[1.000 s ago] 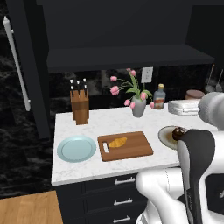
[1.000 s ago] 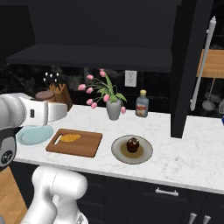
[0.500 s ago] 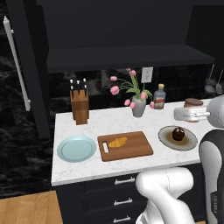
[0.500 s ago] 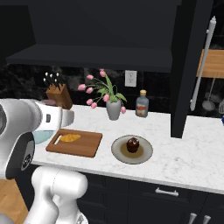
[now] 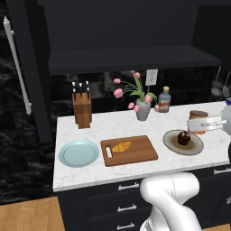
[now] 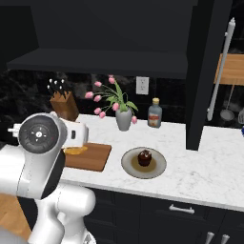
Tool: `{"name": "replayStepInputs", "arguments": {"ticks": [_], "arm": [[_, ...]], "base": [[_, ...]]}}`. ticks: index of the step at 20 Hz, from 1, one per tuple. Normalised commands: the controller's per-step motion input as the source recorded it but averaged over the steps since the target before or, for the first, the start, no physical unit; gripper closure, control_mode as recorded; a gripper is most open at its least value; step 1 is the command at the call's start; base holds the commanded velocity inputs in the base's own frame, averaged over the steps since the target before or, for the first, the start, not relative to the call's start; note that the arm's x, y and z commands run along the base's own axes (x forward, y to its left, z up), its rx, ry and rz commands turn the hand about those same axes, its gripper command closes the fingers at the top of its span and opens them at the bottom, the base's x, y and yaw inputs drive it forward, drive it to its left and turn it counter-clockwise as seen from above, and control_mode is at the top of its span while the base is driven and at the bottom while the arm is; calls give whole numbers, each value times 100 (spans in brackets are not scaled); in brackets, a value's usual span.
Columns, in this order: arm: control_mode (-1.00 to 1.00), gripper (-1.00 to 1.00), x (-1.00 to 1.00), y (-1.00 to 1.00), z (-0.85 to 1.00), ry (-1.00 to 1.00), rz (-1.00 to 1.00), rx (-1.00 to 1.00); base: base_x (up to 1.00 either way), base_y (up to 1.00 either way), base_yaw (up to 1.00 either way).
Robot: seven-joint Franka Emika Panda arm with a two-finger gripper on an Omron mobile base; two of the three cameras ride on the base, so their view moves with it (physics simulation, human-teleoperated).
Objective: From the different types of pastries on the counter, select a croissant and place it on the cutting board. Then retrieve a jar of jam from the cabinet and place it alongside the croissant on the cutting board.
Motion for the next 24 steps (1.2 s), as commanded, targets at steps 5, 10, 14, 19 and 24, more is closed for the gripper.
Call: {"name": "replayStepInputs", "arguments": {"ticks": [5,10,14,19,24], "arm": [[-100,100,0,2,-39,-4,16,12],[-100,100,1,4,-10,1,0,0],[-100,100,5,23,-77,0,0,2],[-100,100,5,19,-60,0,0,7],[-100,100,14,7,-47,0,0,11]], "base": [[0,0,0],[0,0,0],[0,0,0],[0,0,0],[0,0,0]]}}
